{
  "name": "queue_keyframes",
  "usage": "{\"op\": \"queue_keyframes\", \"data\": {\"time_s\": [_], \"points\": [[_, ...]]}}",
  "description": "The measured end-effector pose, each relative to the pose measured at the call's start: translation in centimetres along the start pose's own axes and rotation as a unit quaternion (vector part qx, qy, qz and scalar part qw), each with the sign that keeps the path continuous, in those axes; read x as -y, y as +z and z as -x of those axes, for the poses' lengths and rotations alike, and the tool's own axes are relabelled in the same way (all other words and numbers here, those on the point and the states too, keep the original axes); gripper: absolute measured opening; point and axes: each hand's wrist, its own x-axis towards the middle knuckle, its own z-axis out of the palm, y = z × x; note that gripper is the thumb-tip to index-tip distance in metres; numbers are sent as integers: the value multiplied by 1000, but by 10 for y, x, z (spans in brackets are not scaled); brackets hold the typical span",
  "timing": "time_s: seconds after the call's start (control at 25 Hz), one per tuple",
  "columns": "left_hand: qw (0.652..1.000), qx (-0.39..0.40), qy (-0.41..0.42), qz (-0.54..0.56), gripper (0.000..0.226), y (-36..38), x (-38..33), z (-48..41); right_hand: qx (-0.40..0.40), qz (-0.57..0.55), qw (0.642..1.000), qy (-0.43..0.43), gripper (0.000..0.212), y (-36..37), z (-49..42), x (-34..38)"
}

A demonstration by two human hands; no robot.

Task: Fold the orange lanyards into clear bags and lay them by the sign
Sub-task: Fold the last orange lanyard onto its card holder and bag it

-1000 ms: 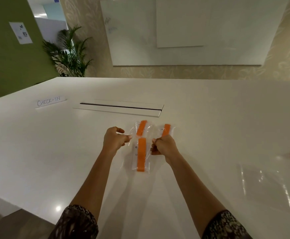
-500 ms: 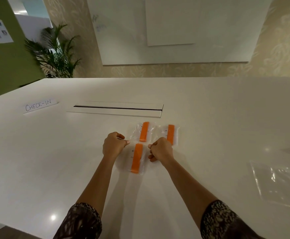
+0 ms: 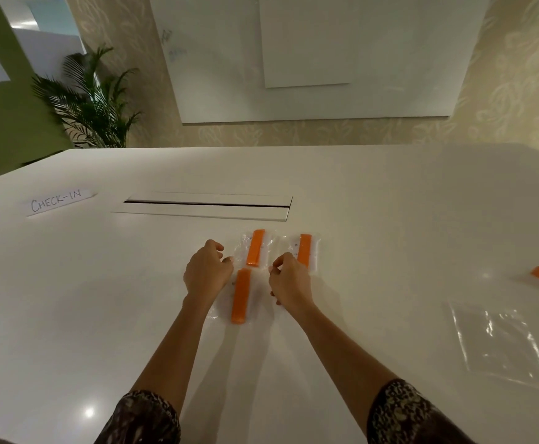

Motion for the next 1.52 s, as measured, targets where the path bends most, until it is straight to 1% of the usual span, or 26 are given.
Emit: {"op": "queue_keyframes", "data": {"time_s": [0.08,0.16,0.24,0.32,0.4,0.6,0.84,1.04,1.28,1.44,1.52], "points": [[998,-22,52,-18,35,6,-17,10,-30,86,994,-53,13,-10,1,-3],[992,-32,114,-42,38,15,-36,22,-61,166,979,-100,17,-23,2,-7],[984,-18,161,-69,43,27,-56,32,-77,237,960,-128,21,-38,1,-16],[980,9,179,-87,46,41,-77,42,-80,299,941,-137,27,-57,0,-28],[972,44,206,-107,51,55,-100,54,-82,328,932,-132,32,-79,0,-44],[962,102,242,-74,56,93,-167,90,-84,342,930,-107,39,-145,0,-89],[943,162,285,-59,59,139,-262,136,-102,332,936,-48,42,-245,4,-152],[925,188,329,-41,60,173,-336,180,-127,332,935,3,44,-324,16,-197],[901,210,379,-16,55,201,-405,233,-158,315,934,54,39,-400,41,-239],[881,218,419,7,51,216,-444,270,-178,315,927,102,39,-448,60,-266],[869,224,441,13,53,222,-464,289,-195,320,918,128,40,-470,72,-278]]}}
